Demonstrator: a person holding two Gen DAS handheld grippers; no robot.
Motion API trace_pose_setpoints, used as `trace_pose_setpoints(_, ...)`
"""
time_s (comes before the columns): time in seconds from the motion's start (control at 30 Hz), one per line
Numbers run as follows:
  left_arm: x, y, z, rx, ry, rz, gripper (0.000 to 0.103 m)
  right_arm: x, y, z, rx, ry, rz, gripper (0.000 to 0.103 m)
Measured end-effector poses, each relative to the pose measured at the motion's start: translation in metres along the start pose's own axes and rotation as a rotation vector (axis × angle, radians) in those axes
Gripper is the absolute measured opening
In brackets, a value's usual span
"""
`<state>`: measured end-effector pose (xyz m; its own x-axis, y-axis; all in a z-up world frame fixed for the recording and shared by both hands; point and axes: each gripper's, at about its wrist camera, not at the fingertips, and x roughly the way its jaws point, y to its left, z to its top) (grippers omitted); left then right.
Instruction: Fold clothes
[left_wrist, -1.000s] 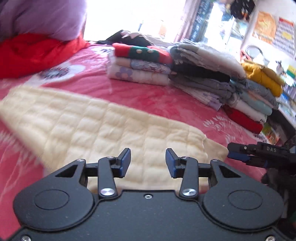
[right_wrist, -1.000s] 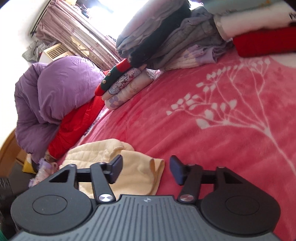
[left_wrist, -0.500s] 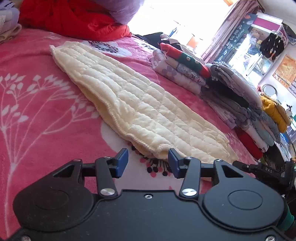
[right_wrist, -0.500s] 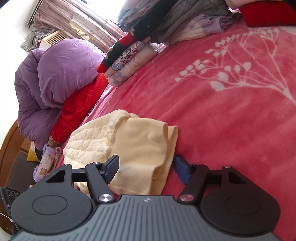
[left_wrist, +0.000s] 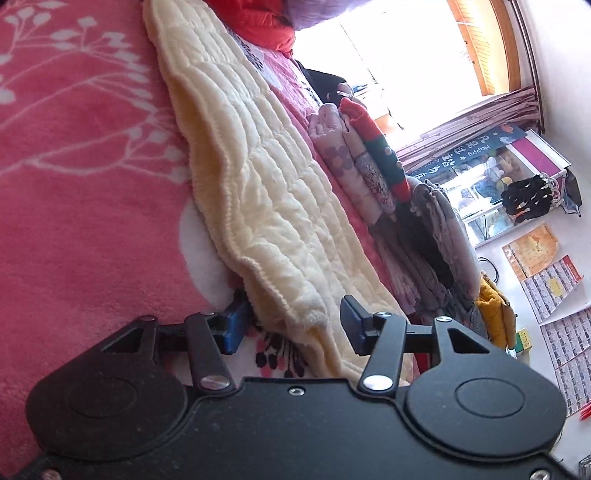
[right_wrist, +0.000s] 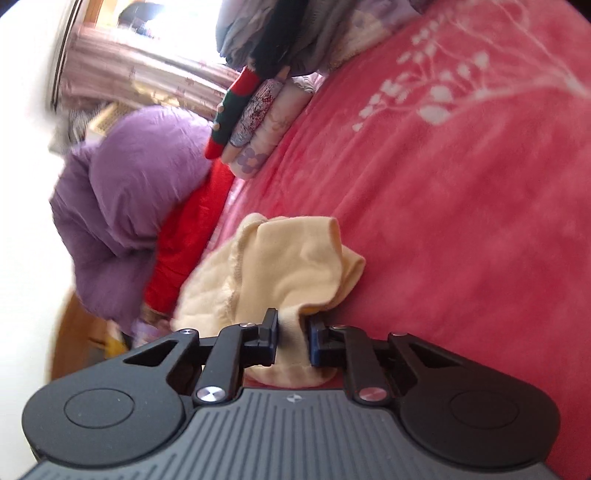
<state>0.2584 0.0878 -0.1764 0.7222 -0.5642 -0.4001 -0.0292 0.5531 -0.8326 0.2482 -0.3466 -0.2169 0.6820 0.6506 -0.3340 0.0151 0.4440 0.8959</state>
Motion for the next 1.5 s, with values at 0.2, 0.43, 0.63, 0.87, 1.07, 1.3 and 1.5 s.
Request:
trace_pose_setpoints(0.2,-0.007,-0.007,0.000,0.030,0.032,0.029,0.053,-0.027,-0.015,-0.023,0.245,-0.019,0.119,0.017)
trace_pose_setpoints(0.43,-0.023,-0.007,0.008,0.074,-0.024,0.126,0.054,-0.028,-0.008,-0.024,0.151,-0.042,-0.047,0.022)
trace_pose_setpoints(0.63,-0.031,-0.006,0.031,0.105,-0.085,0.199,0.054,-0.043,0.084,-0.018,-0.404,-0.161,-0.369,0.023)
trace_pose_setpoints(0.87,-0.025,-0.002,0.069,0.148,-0.160,0.234,0.051,0.070,0.141,0.015,-0.714,0.083,-0.362,0.034)
trace_pose_setpoints(1.07,-0.015,0.006,0.095,0.163,-0.178,0.252,0.048,0.162,0.173,0.032,-0.835,0.195,-0.354,0.047)
trace_pose_setpoints(1.3,0.001,0.007,0.111,0.275,-0.142,0.293,0.029,0.228,0.182,0.040,-0.842,0.376,-0.317,0.048)
trace_pose_setpoints(1.5,0.006,-0.001,0.113,0.385,-0.139,0.309,0.022,0.228,0.186,0.039,-0.854,0.423,-0.266,0.007)
